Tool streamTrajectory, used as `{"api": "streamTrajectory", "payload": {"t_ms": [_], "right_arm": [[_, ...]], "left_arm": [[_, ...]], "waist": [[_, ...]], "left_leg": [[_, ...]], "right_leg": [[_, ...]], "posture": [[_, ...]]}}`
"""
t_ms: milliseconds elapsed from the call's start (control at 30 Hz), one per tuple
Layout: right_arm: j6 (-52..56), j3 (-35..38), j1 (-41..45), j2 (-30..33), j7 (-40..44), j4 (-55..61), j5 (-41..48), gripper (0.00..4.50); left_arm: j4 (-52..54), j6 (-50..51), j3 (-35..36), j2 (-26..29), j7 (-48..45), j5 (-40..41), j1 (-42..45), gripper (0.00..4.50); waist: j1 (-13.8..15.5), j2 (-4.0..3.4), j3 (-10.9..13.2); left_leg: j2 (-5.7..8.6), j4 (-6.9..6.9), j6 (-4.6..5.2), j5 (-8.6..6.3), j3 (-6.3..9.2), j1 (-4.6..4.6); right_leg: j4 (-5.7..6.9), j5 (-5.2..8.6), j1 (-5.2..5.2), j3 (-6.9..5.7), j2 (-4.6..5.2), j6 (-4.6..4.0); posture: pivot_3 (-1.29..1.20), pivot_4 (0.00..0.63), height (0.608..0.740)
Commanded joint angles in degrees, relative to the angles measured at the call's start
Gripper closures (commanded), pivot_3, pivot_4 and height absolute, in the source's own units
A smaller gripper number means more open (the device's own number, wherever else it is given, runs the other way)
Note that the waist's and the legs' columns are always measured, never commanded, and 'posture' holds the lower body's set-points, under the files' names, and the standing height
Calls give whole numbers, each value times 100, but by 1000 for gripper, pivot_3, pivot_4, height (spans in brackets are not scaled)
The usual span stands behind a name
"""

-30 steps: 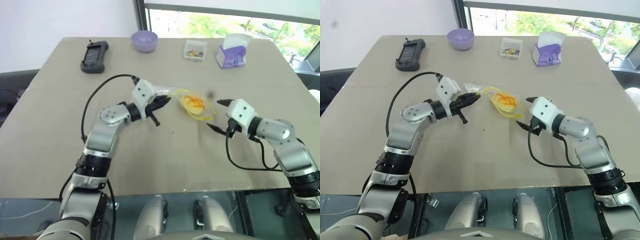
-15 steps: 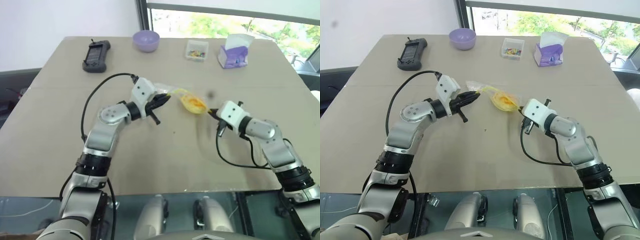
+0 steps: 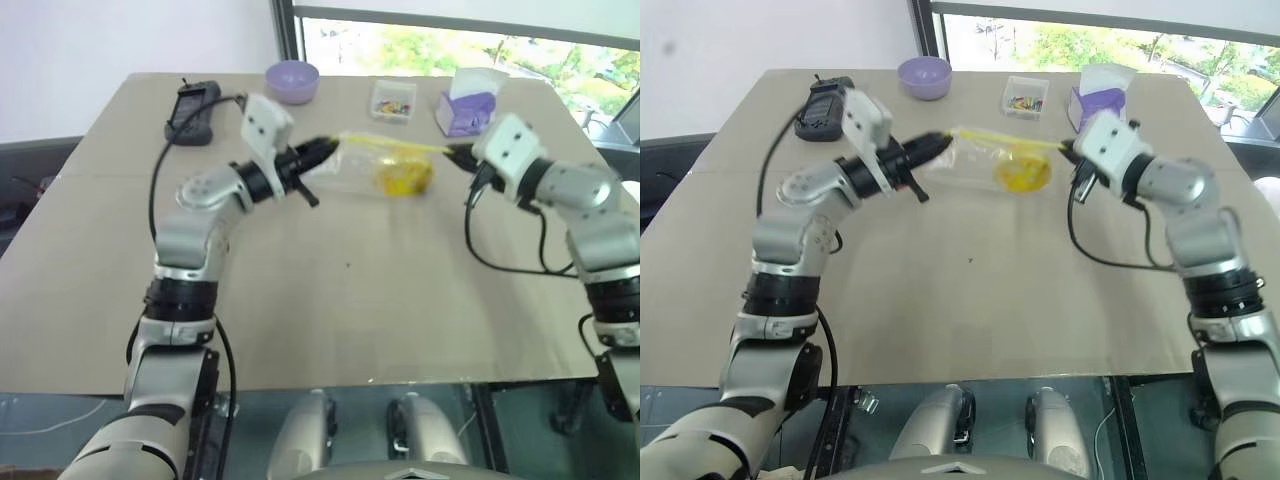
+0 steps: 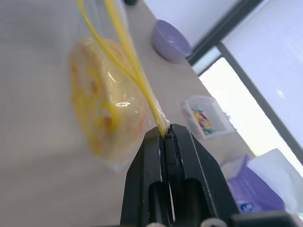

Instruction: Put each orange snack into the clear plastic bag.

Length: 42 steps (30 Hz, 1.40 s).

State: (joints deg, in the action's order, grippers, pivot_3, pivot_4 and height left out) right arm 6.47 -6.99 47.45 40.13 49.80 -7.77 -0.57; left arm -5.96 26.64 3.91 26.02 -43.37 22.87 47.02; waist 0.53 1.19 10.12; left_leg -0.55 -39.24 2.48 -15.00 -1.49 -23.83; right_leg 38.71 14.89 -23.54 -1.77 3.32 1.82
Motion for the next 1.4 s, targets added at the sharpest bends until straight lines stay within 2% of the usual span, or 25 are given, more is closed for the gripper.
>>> {"api": "streamTrajectory", "payload": {"t_ms": [33,200,333,433,533,633,733,833,867,933,1000,1067,1233,1400], "right_arm": [[-591,-61,596,76,65,-1027,-256,4481],[-1859,-424,1765,-11,-906,-3169,-1104,4481],[-2318,-481,1653,11,-653,-3274,-1066,4481],[-2196,-432,756,47,-507,-2501,-933,4481],[-1632,-360,-512,2,-316,-1222,-656,4481],[-1193,-434,-1505,30,-284,-314,-758,4481],[-843,-326,-2029,-85,-423,294,-702,3706],[-393,10,-2439,-26,-429,1028,-409,2415],[-308,87,-2548,65,-317,1247,-291,2415],[-199,181,-2652,184,-133,1636,-88,2415],[41,250,-2637,123,-14,2101,293,2415],[164,86,-2350,-97,-99,2390,312,2415],[-237,-701,-1826,-787,-531,2415,-449,2415],[-862,-1298,-1422,-1158,-742,1937,-1145,2415]], "left_arm": [[-614,164,192,81,206,-40,388,4500],[-1799,-517,60,-30,505,-509,1206,4500],[-1253,-670,-294,10,125,-648,674,4500],[-724,-1216,-461,60,395,-1073,-47,4500],[59,-1740,-886,134,413,-1558,-1012,4500],[616,-1929,-1172,156,642,-2002,-1849,4500],[992,-1787,-1147,81,747,-1995,-2187,4500],[1136,-2048,-1167,147,792,-2148,-2321,4500],[1124,-2178,-1184,189,793,-2223,-2344,4500],[1052,-2479,-1213,255,820,-2374,-2361,4500],[945,-2871,-1246,315,858,-2542,-2370,4500],[836,-3282,-1290,366,864,-2692,-2384,4500],[711,-3526,-1341,338,835,-2808,-2403,4500],[781,-3211,-1314,231,695,-2608,-2346,4500]], "waist": [[-15,0,0],[-20,3,7],[-62,1,5],[-107,0,4],[-102,-2,5],[-86,-5,5],[-76,-5,5],[-55,-6,6],[-40,-6,6],[-13,-6,6],[-14,-5,5],[-15,-5,5],[-36,-6,4],[33,-6,4]], "left_leg": [[1,0,0,0,-4,0],[5,-7,0,1,-6,-1],[4,11,-2,1,-9,-5],[2,33,-2,1,-13,-8],[-1,49,-2,0,-8,-22],[1,43,-2,0,-5,-48],[0,32,-2,0,-2,-39],[0,16,1,-2,1,-7],[1,11,19,-12,0,-2],[1,-4,22,-13,-1,9],[2,-10,26,-10,-3,15],[-4,-10,25,-6,-2,16],[-6,-9,22,-3,0,13],[1,-9,19,-2,-1,2]], "right_leg": [[-1,0,0,3,1,0],[11,-1,-4,2,3,2],[-11,-1,-8,8,6,3],[-24,-1,-4,22,22,3],[-45,-1,-6,15,37,3],[-68,-3,-33,11,41,6],[-57,-8,-26,11,38,12],[-32,-9,4,12,37,12],[-23,-10,5,15,37,13],[-2,-10,8,19,37,12],[12,-12,8,20,32,9],[13,-17,8,20,29,1],[17,-18,2,13,12,-1],[9,-18,-1,2,5,-1]], "posture": [[0,150,740],[0,150,740],[0,150,740],[0,150,740],[0,150,740],[0,150,740],[0,150,740],[0,150,740],[0,150,740],[0,150,740],[0,150,740],[0,150,740],[0,150,740],[0,150,740]]}}
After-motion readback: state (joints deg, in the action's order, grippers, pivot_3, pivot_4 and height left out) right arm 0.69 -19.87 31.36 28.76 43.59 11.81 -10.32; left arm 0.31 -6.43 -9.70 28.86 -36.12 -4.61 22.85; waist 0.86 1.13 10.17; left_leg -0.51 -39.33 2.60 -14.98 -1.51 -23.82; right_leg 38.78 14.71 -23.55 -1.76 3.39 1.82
